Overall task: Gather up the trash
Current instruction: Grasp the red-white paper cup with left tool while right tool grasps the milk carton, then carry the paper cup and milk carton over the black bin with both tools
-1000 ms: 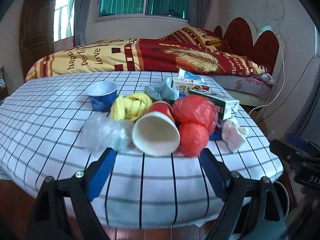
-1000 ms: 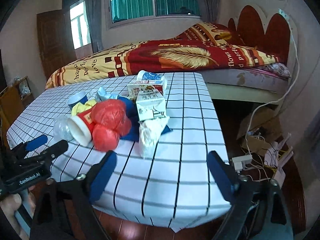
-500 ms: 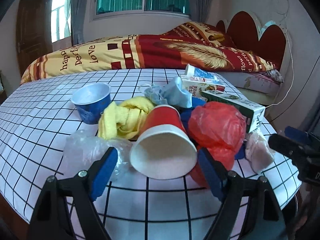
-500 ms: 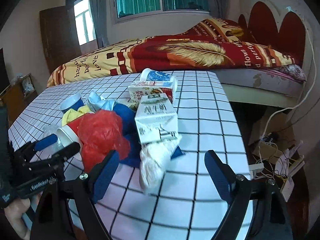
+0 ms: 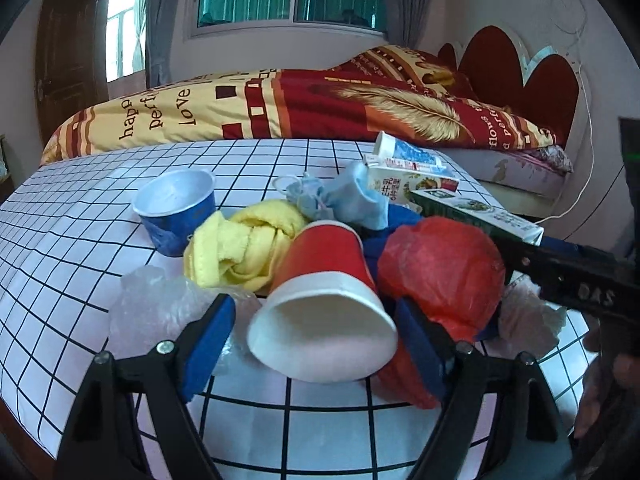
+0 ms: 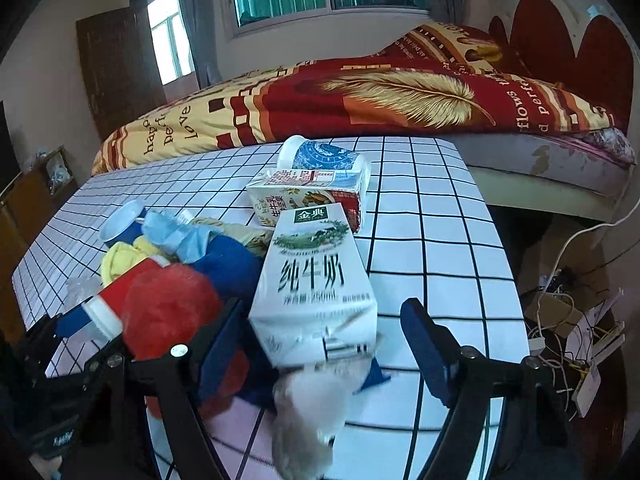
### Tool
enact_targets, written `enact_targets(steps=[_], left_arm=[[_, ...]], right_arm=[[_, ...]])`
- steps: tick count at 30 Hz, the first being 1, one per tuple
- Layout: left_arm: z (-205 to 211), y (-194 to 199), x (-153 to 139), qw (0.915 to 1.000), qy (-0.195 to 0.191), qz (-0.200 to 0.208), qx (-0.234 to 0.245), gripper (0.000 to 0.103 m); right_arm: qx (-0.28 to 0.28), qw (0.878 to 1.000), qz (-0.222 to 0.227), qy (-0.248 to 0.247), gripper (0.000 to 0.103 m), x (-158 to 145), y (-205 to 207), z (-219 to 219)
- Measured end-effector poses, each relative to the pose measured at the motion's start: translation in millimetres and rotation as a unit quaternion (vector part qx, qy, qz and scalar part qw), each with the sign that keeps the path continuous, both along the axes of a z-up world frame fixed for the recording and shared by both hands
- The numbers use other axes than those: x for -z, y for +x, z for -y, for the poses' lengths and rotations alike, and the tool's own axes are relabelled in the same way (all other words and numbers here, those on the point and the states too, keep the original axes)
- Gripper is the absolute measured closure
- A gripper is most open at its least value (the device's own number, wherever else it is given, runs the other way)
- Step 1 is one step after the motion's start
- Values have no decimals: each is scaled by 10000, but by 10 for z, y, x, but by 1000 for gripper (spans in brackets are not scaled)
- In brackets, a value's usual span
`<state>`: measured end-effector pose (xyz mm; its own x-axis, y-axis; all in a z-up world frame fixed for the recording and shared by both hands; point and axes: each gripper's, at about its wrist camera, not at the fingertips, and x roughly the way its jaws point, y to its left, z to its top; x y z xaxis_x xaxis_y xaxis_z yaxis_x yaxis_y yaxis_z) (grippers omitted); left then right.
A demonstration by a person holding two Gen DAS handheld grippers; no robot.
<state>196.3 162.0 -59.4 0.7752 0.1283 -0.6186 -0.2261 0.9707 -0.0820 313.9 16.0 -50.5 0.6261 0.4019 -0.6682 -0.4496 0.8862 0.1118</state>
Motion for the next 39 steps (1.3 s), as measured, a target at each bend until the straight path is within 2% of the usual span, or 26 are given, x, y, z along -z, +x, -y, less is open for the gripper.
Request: enact_targets(steps=[2,3,4,5,7,9,19,26,32,39], left_arm=[[3,7,9,10000,24,-16,13,20],[3,18,12,10000,48,-28,20,25],[-1,25,15,10000,22,-43,53,37],[-8,20,8,10000,-5,-29,84,38],[-16,-8,-42,9999,-28,56,121,54],[-31,-50,-100,9998,-60,143,141,57],[-37,-344,-359,9985,25,538,50,57],[5,-603,-521,9966,55,817,28,57],[262,-759,-639,9946,69,956,400,57],[774,-776,-641,9895,15,960,1077,57]], right_arm=[[-25,10000,-3,-40,28,-2,31,-21],[-46,10000,-7,-69,35,-6,51,-36],[-111,9999,-42,-87,44,-6,62,-52],[-142,9998,-70,-100,45,-8,61,-55],[-184,9998,3,-54,45,-46,14,-32],[-227,9996,154,-77,46,-105,-66,-21],[-277,9978,595,59,45,-420,-472,175],[-32,9959,884,189,46,-635,-836,543],[467,9934,1021,235,46,-735,-1155,1071],[1100,9885,1020,199,46,-708,-1545,1715]])
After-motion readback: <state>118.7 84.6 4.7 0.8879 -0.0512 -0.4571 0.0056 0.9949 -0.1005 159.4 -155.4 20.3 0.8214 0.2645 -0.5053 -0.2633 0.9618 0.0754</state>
